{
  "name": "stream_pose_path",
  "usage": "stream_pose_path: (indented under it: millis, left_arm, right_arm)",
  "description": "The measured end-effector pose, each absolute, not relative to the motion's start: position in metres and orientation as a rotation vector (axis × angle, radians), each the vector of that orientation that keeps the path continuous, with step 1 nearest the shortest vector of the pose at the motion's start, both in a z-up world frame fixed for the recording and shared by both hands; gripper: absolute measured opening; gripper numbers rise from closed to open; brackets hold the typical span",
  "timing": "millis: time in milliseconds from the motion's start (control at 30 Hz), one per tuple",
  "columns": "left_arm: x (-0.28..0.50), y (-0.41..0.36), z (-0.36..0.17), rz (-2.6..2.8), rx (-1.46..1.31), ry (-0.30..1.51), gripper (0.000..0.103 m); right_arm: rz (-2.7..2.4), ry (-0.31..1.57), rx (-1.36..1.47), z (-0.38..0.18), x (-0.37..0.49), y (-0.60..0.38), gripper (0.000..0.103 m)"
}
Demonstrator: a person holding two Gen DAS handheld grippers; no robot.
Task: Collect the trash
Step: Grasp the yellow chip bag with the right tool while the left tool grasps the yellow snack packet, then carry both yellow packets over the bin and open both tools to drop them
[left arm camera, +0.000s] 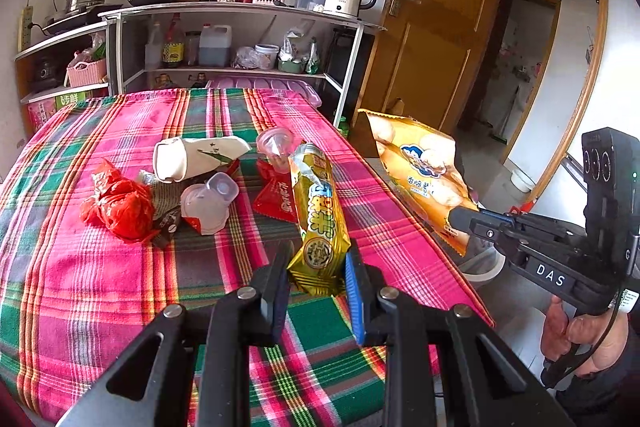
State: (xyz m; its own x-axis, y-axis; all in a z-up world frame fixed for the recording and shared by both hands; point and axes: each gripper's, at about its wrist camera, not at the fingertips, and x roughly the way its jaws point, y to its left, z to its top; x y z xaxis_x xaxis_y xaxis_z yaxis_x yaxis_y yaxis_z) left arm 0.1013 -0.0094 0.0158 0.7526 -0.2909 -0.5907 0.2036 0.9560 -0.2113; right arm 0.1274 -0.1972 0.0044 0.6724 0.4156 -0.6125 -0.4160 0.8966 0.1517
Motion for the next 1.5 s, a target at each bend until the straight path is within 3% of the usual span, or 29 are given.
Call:
stream_pose_path:
  millis: [1400, 1500]
  left_arm:
    - [0.194, -0.179, -0.004, -0.563, -0.044, 0.792, 0.027]
    - [0.197, -0.185, -0.009, -0.561, -0.041, 0.808, 0.029]
  right_arm:
    - [0.106, 0.824, 0.182, -0.048, 0.155, -0.349, 0.003]
    - [0.097, 0.832, 0.185, -0.051, 0.157, -0.353, 0.009]
